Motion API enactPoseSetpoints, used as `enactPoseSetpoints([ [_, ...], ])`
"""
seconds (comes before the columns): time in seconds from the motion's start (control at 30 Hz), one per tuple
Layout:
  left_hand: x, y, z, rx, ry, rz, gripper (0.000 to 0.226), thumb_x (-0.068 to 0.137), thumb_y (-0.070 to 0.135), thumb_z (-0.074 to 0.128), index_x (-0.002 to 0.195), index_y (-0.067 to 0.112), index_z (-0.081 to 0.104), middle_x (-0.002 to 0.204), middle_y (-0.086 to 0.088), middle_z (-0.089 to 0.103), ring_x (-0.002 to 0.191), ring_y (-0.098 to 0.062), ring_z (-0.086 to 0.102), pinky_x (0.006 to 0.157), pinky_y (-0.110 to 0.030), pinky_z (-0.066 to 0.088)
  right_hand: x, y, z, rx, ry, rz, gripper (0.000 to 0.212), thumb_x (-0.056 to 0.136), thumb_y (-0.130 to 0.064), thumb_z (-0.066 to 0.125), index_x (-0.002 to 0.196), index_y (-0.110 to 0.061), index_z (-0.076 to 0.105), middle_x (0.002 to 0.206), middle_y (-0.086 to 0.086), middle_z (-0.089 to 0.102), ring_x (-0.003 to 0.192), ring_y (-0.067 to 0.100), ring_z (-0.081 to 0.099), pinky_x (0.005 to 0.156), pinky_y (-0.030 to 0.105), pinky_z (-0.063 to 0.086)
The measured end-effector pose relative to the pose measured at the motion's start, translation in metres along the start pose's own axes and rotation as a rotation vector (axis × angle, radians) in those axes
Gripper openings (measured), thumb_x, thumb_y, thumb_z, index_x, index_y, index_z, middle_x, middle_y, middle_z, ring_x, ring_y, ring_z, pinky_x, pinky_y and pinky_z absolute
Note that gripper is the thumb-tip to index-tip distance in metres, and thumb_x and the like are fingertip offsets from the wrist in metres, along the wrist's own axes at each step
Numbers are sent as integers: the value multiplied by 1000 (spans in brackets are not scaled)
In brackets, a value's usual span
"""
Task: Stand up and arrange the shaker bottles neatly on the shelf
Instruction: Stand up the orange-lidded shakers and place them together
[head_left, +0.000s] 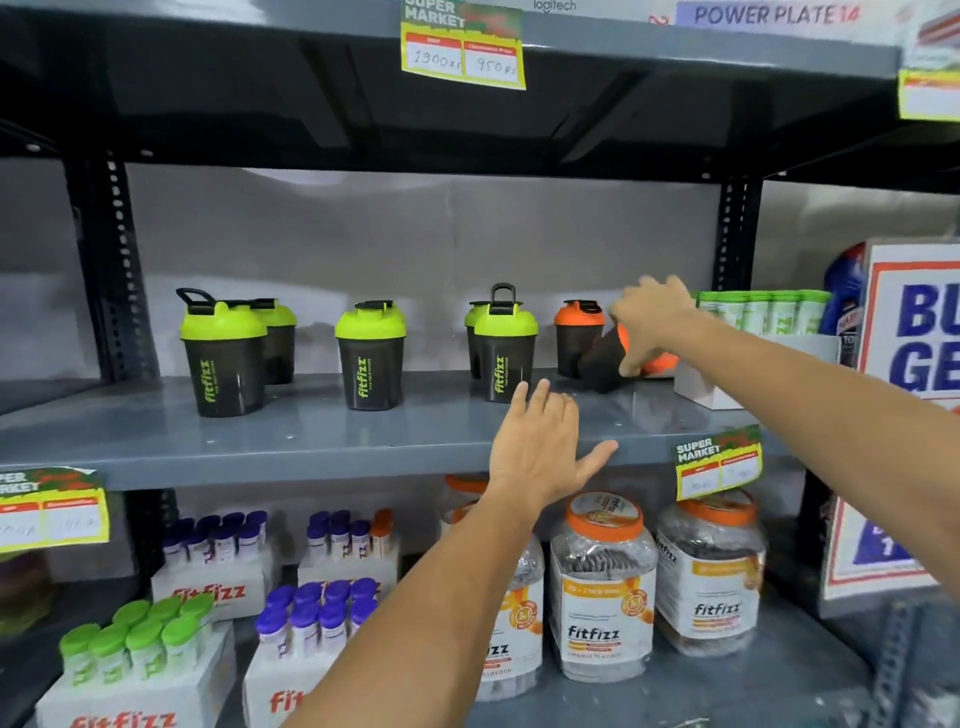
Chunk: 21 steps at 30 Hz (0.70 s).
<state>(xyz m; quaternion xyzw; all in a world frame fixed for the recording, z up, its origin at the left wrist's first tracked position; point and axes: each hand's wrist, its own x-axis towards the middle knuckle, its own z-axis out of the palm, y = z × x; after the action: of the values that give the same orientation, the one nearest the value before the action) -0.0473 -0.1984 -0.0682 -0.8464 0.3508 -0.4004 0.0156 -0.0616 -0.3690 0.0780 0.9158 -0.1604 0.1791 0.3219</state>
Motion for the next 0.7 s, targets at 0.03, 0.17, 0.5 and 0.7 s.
enactPoseSetpoints([
  [0.03,0,0,1,-1,3,-1,82,92,65,20,135,1,46,137,-17,54,138,-32,34,116,-49,19,4,1,-3,-58,41,-55,70,54,-55,75,114,-23,59,116,3,60,114,25,49,87,41,40],
  [0.17,-2,0,3,-20,35,-14,82,91,66,23,130,0,52,131,-16,59,136,-31,39,114,-48,23,19,0,-5,-286,84,-260,79,65,-45,77,136,-28,45,134,2,52,127,26,43,108,53,31],
  [0.5,-1,1,5,9,6,-31,89,89,68,11,135,1,48,137,-16,55,138,-30,35,115,-48,20,32,-6,27,-388,182,-550,68,83,-10,67,143,-19,36,153,8,34,144,29,28,117,44,25],
  [0.7,0,1,6,21,0,-27,88,90,68,13,135,1,47,138,-16,54,138,-30,35,115,-48,20,31,-3,34,-359,203,-593,81,73,-26,74,144,-24,33,156,12,28,144,31,25,117,47,19],
])
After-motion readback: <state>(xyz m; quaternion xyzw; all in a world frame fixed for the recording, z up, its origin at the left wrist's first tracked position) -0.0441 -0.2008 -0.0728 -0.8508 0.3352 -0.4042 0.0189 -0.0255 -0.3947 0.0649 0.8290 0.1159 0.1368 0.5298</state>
